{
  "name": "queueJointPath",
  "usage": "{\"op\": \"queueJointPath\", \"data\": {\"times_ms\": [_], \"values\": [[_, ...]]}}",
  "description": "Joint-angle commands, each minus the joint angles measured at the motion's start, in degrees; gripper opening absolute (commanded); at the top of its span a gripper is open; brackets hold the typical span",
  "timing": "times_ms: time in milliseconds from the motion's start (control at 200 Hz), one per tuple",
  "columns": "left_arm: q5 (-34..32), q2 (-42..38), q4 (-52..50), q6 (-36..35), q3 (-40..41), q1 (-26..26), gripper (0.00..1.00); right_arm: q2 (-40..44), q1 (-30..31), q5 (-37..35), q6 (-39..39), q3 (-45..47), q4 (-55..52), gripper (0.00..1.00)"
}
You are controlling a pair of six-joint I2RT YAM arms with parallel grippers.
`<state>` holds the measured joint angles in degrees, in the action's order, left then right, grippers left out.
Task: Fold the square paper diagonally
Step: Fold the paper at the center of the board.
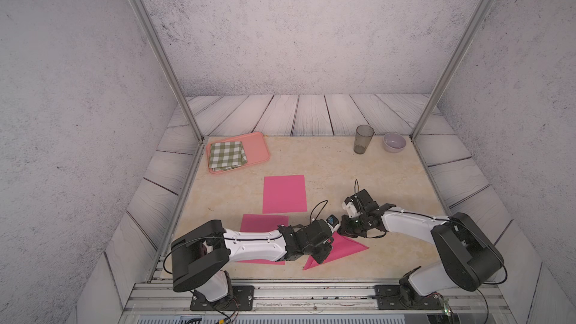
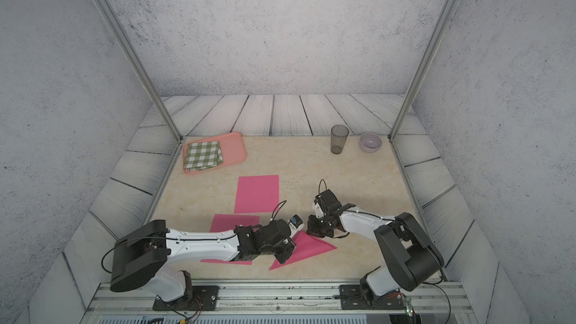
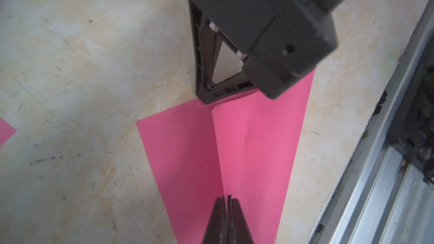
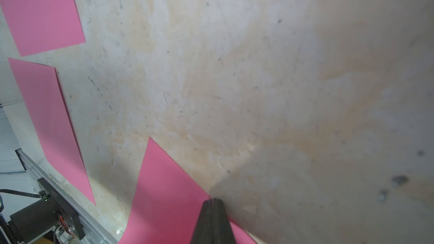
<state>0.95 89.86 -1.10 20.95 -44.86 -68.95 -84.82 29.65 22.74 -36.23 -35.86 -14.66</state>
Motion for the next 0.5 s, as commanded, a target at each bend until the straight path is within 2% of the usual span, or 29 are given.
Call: {"op": "queueJointPath", "data": {"times_ms": [0,495], "values": [[2.15,1.84,-1.43,-1.66,-1.49,0.73,0.0,1.3,-0.21,-3.41,1.22,1.75,-1.8,0.01],[4.67,7.2,-2.15,-1.5,-3.99,2.53,0.0,4.27,-0.21,-4.2,2.69,2.63,-1.21,0.08]]}}
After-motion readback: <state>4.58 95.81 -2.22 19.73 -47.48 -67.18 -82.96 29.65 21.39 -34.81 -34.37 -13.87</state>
